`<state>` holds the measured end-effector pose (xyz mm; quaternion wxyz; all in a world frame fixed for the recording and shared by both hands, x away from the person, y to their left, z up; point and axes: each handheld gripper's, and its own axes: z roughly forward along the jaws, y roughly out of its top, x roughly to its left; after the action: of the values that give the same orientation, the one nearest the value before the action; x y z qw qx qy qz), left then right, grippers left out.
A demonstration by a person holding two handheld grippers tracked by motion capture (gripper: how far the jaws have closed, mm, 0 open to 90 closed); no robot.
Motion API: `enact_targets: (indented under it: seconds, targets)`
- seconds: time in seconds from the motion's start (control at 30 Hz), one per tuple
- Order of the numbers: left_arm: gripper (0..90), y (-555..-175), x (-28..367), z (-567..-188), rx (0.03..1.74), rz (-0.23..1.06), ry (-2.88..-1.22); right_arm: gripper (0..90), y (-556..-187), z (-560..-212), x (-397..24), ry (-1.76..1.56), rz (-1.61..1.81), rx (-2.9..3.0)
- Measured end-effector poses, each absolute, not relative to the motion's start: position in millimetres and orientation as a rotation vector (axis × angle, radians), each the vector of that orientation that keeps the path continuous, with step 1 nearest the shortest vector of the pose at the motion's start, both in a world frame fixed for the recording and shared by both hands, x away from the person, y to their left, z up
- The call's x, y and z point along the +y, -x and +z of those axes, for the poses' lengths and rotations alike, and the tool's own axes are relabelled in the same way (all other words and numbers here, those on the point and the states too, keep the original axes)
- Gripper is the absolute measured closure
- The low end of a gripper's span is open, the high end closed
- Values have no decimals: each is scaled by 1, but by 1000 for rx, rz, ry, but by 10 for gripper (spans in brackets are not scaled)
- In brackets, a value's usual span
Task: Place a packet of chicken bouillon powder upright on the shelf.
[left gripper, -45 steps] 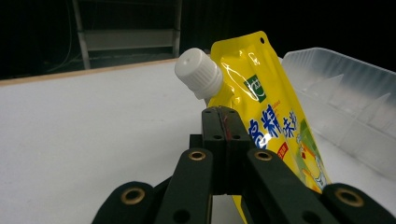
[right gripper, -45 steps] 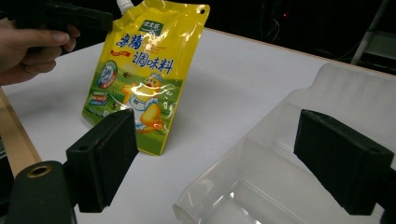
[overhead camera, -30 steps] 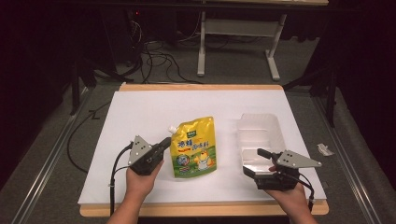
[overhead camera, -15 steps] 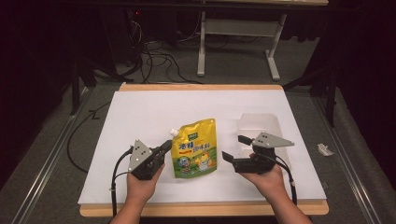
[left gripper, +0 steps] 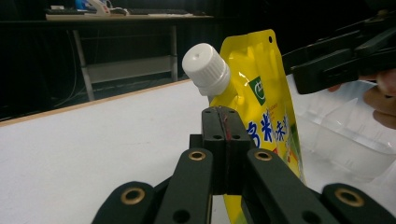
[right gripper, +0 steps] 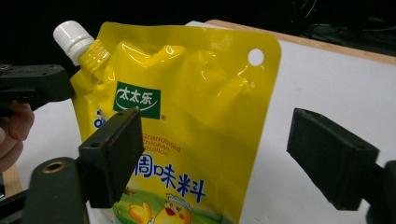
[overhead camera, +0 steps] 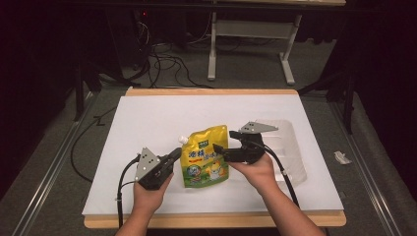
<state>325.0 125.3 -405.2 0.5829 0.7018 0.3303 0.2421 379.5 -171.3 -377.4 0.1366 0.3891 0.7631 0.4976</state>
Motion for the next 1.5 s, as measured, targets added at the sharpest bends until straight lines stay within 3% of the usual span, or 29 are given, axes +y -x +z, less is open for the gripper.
enact_targets:
  seconds: [0.2, 0.27, 0.3, 0.37, 0.4, 0.43, 0.63, 0.67, 0.7, 0.73, 1.23, 1.5]
  targets:
    - [900, -325, 125, -406, 774, 560, -1636, 282, -387, -382, -164, -1149, 1453, 2252]
    - [900, -326, 125, -405, 773, 557, -1635, 340, -389, -384, -164, -1159, 1469, 2268]
    - [900, -325, 125, -405, 773, 555, -1635, 411, -389, -385, -163, -1160, 1480, 2280]
    - [900, -325, 125, -405, 776, 553, -1633, 429, -388, -385, -163, -1150, 1480, 2281]
    - [900, -326, 126, -405, 780, 549, -1633, 499, -386, -384, -164, -1147, 1479, 2271]
    - [900, -326, 126, -405, 780, 549, -1633, 499, -386, -384, -164, -1147, 1479, 2271]
    - [900, -327, 123, -405, 779, 538, -1627, 747, -371, -378, -175, -1075, 1502, 2232]
    - [900, -327, 123, -405, 775, 536, -1625, 747, -371, -378, -175, -1075, 1502, 2232]
    - [900, -327, 121, -404, 768, 539, -1625, 856, -364, -377, -177, -1039, 1495, 2222]
    - [900, -327, 120, -404, 766, 537, -1629, 898, -361, -376, -178, -1023, 1495, 2223]
    - [900, -324, 113, -403, 728, 511, -1642, 900, -319, -382, -196, -922, 1580, 2197]
    - [900, -324, 115, -403, 733, 505, -1641, 744, -319, -400, -183, -942, 1604, 2281]
